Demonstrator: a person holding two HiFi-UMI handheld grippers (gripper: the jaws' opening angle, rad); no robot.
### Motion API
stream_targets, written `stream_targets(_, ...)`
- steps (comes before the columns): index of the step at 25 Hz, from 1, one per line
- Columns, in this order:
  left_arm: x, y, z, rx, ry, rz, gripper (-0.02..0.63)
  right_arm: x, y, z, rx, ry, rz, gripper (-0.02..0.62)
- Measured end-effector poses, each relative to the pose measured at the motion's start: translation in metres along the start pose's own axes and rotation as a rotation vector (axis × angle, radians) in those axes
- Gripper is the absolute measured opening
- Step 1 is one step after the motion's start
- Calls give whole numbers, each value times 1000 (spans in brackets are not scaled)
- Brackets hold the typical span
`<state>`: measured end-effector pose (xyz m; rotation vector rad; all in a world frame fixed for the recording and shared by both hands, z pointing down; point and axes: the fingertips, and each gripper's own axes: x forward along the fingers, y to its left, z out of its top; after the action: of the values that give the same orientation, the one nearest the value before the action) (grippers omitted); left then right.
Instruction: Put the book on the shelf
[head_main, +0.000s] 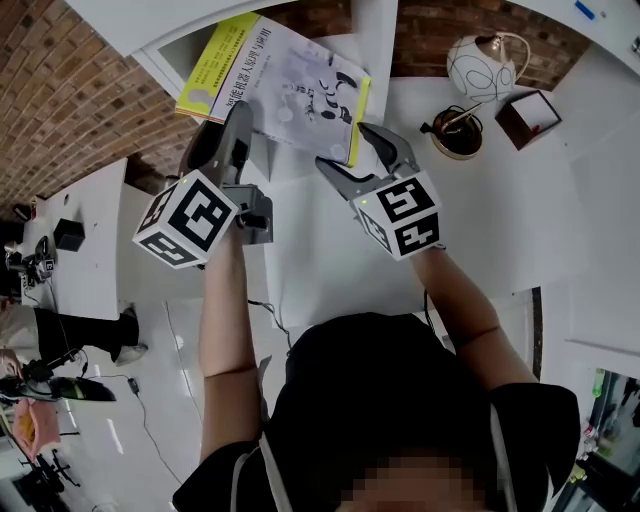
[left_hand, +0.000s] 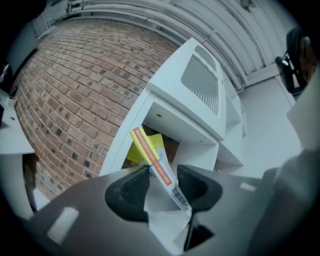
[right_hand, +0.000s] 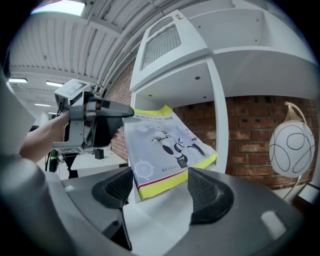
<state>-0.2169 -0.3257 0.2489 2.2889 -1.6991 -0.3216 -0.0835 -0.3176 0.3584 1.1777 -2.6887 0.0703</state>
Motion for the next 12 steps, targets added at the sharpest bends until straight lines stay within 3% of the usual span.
stream_targets(12,9,-4,10,2,-20,-32,137,11,-1,2,-2,13,-6,347)
